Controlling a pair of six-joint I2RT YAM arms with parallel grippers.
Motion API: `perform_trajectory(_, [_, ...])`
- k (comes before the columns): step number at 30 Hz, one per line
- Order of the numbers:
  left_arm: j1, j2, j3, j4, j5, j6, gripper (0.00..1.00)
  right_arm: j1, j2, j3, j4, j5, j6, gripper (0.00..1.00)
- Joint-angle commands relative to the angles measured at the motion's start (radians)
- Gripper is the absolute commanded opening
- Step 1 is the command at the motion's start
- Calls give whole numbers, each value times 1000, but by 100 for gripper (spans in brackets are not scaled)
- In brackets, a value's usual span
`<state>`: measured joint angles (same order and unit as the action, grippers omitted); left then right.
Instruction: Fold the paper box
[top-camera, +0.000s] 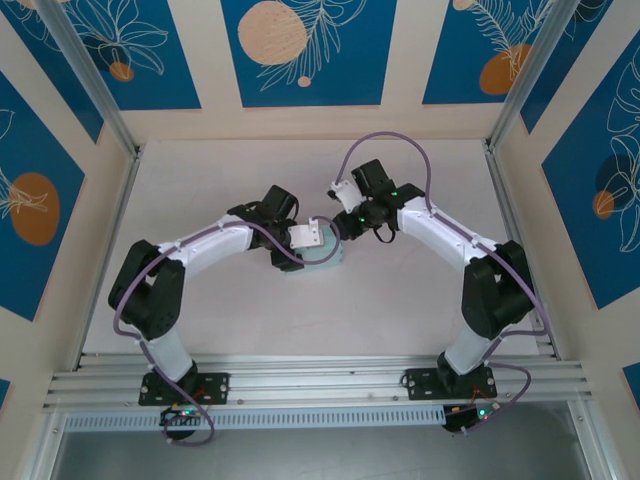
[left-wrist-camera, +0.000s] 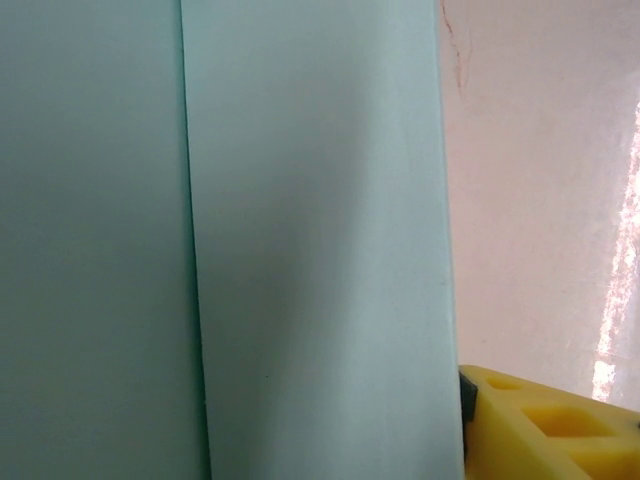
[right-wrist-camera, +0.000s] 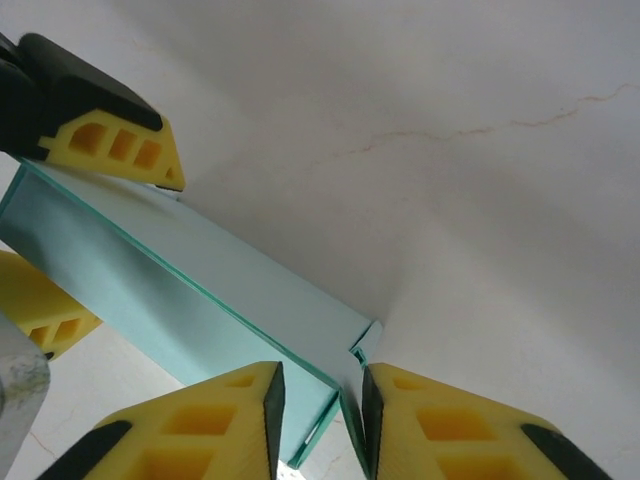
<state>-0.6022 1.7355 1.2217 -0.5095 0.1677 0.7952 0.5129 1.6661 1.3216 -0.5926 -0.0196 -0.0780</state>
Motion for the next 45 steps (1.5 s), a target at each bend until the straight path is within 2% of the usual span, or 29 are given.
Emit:
perform_trajectory(1, [7, 21, 23, -17, 32, -4, 64, 14, -6, -17, -2, 16, 29, 25])
perform_trajectory(6, [7, 28, 28, -14, 28, -22, 64, 39, -12, -13, 3, 95, 124, 16])
perform_trajectory(15, [7, 42, 30, 3, 18, -65, 64, 130, -16, -69, 80, 244, 344, 12])
perform_trajectory(18, [7, 44, 30, 8, 9, -80, 64, 174, -19, -97, 116, 333, 369, 9])
perform_trajectory(25, [7, 57, 33, 37, -59, -119, 63, 236, -19, -131, 168, 448, 426, 4])
perform_trajectory(27, [7, 65, 33, 49, -75, -134, 61, 249, -17, -130, 173, 458, 453, 6])
perform_trajectory(32, [6, 80, 42, 53, -52, -145, 59, 260, -13, -144, 209, 418, 474, 20])
perform_trajectory(34, [8, 84, 45, 45, -36, -135, 59, 257, -21, -153, 214, 409, 471, 18])
perform_trajectory(36, [10, 87, 54, 33, -31, -128, 60, 248, -35, -163, 217, 396, 467, 10])
perform_trajectory(39, [22, 79, 66, 19, -11, -136, 67, 235, -56, -181, 224, 393, 456, 4])
perform_trajectory(41, [29, 56, 64, 29, 16, -153, 77, 233, -64, -190, 231, 407, 440, 4])
perform_trajectory(44, [39, -7, 42, 70, 47, -188, 97, 232, -65, -194, 232, 427, 408, 4])
perform_trajectory(45, [41, -36, 27, 92, 55, -201, 100, 233, -65, -192, 228, 436, 396, 4])
